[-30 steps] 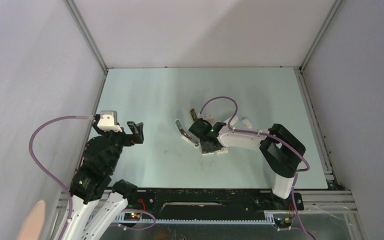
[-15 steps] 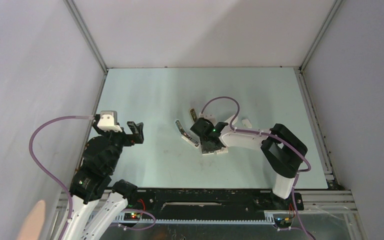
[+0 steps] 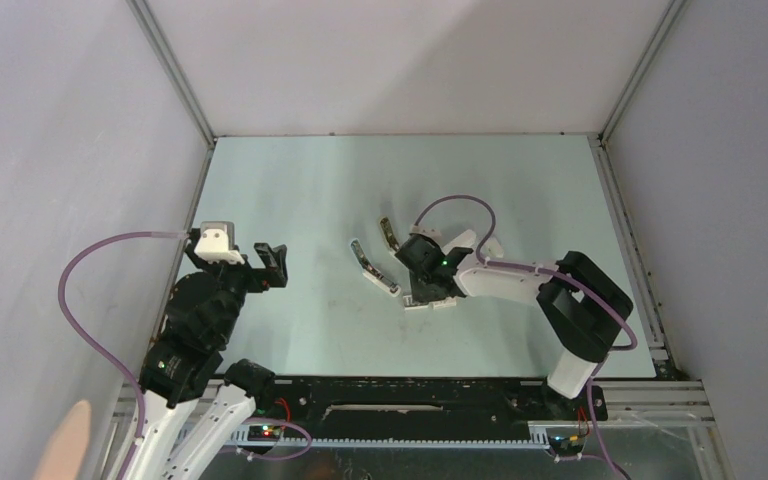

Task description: Load the staples into the stapler

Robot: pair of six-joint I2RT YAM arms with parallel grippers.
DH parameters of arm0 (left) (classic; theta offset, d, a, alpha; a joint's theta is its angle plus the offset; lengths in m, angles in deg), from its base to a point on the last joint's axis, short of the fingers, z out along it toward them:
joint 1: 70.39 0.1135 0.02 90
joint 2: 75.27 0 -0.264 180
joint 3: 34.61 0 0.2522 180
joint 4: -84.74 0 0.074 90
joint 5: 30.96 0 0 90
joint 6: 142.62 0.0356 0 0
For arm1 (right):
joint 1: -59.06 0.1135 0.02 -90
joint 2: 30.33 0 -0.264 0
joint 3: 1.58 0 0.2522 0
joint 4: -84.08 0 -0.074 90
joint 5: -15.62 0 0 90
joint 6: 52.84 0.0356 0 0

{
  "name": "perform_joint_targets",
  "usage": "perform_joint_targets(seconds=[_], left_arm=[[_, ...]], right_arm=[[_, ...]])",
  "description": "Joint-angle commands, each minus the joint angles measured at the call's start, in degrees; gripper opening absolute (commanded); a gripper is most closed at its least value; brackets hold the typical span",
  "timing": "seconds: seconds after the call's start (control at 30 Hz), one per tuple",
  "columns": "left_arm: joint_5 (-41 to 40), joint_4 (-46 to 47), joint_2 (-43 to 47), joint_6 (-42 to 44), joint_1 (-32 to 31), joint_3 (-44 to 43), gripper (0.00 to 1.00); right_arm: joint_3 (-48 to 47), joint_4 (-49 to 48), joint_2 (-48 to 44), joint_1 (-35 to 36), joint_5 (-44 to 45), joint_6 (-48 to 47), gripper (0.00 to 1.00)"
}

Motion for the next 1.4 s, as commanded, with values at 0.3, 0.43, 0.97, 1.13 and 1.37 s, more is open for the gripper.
perform_joint_targets(seconds=[0.3, 0.43, 0.97, 1.13, 1.37], left_arm=[[1.0, 2.2, -0.2, 0.4, -0.2, 0.0, 1.00], [1.0, 2.3, -0.2, 0.4, -0.2, 0.0, 1.00], [1.0, 2.3, -0.1, 0.4, -0.2, 0.0, 1.00], [1.0, 2.3, -0.1, 0.4, -0.2, 0.0, 1.00], [1.1, 2.3, -0.1, 0.4, -0.2, 0.0, 1.00]], right_arm=[[4.8, -5.6, -6.4, -1.8, -5.8, -2.5, 0.23], [4.8, -5.8, -7.1, -1.5, -5.8, -3.3, 0.20], [-3.1, 1.9, -1.8, 3.0, 4.1, -6.2, 0.29], [-4.2, 2.9, -0.5, 3.2, 5.1, -6.1, 0.29], [-4.9, 2.7, 1.2, 3.3, 4.6, -6.3, 0.29]])
